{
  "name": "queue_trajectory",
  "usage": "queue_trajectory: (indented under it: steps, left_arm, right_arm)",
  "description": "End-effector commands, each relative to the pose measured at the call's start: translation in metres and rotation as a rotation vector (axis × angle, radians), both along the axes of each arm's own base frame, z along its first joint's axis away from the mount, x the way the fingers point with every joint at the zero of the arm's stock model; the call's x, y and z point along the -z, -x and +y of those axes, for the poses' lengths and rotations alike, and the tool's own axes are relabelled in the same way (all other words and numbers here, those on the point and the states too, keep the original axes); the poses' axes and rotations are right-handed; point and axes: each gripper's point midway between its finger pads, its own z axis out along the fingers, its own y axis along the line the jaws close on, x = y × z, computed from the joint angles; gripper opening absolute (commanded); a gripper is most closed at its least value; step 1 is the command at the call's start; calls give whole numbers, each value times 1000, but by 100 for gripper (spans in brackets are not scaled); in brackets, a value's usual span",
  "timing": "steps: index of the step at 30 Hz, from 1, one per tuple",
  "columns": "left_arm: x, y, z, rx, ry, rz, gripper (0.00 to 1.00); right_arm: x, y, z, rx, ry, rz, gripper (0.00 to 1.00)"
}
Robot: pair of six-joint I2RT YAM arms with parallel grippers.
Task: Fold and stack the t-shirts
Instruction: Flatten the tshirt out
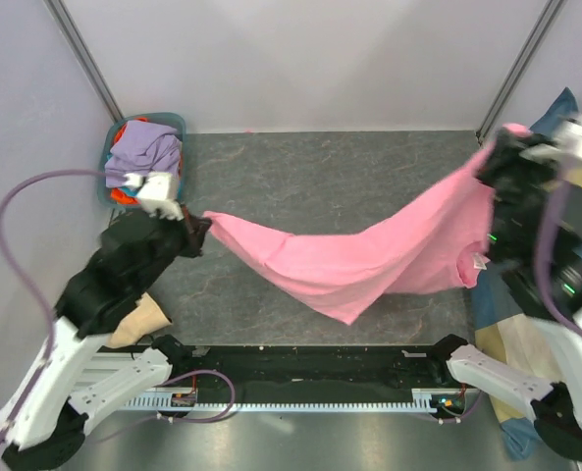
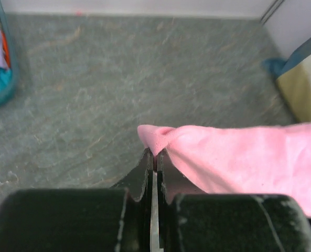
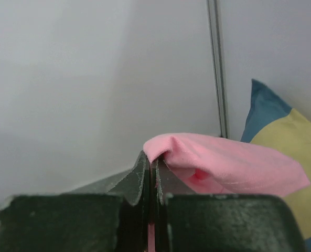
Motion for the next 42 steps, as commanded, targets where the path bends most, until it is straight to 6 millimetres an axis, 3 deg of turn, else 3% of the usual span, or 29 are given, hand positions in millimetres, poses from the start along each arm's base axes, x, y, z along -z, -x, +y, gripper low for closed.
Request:
queue_trajectory:
  steps: [1,2,3,4,6,7,8,9,10,12,13,20,22,23,24,25,26,27,28,29,31,32,33,35,36,38,40,41,42]
  left_arm:
    - [31,-68,-35,-54,-64,39,2]
    - [32,-79,-36,-77,-88,38,2]
    - [52,-97,-45,-82,-139,81,2]
    - [49,-112,-47,-97,-142,58,2]
    - [70,-139,-54,-110,-175,88,2]
    - [72,-154,-50,-133,-168,85,2]
    - [78,-164,-48,-137,-171,97,2]
    - [101,-177,-50,-141,-196,146,2]
    - [104,-187,-44,-158,-192,156,2]
    - [119,-200,-38,-179,-208,187,2]
    - [130,-207,-32,-198,-217,213,2]
    - [138,-223,-9,-234,-230,222,2]
    - [142,-225,-5,-237,-238,229,2]
    - [144,-227,-6,-233,-240,233,2]
    - [146,-227,-5,-232,-244,237,2]
    - [147,-227,-7,-226,-242,239,2]
    - [149,-227,-7,-222,-243,244,2]
    - [153,-226,-8,-217,-245,253,2]
    - [153,-226,-8,-214,-242,254,2]
    - [153,-224,-9,-212,-240,254,2]
    - [159,-222,-9,-207,-238,266,2]
    - [159,-221,-9,-206,-237,264,2]
    - [162,-219,-8,-206,-241,273,2]
    - [165,-219,-5,-218,-250,277,2]
    - [165,-220,-3,-223,-250,277,2]
    - [165,-223,0,-229,-239,283,2]
    - [165,-225,0,-226,-229,284,2]
    - [164,-225,-1,-223,-226,282,2]
    - [164,-225,-1,-221,-222,283,2]
  right_arm:
    - [79,-112,64,37,148,213,0]
    - [89,-127,72,30,156,233,0]
    - [96,-142,77,27,152,240,0]
    - [122,-172,87,-6,175,292,0]
    - [148,-203,92,-28,137,317,0]
    - [180,-227,95,-21,155,383,0]
    - [189,-240,97,-18,160,393,0]
    - [203,-251,102,-24,172,421,0]
    - [236,-270,107,-25,199,487,0]
    - [254,-286,116,-52,204,523,0]
    - [277,-295,118,-50,216,564,0]
    - [314,-311,122,-30,229,604,1]
    - [324,-314,120,-14,241,625,21]
    - [325,-315,118,-7,243,632,49]
    - [329,-317,117,0,246,642,62]
    - [329,-316,114,9,248,650,73]
    - [329,-314,114,11,251,654,90]
    - [321,-311,113,7,245,642,93]
    - [325,-305,112,-2,246,656,96]
    - [314,-298,111,-17,234,639,96]
    - [323,-282,115,-64,214,681,98]
    - [313,-273,116,-92,194,673,98]
    - [329,-259,122,-151,194,725,98]
    - [325,-237,136,-229,166,725,98]
    - [342,-222,138,-246,175,775,98]
    - [340,-200,154,-305,167,777,98]
    - [357,-178,162,-349,169,830,97]
    - [350,-167,171,-390,156,814,97]
    - [362,-155,173,-412,163,848,95]
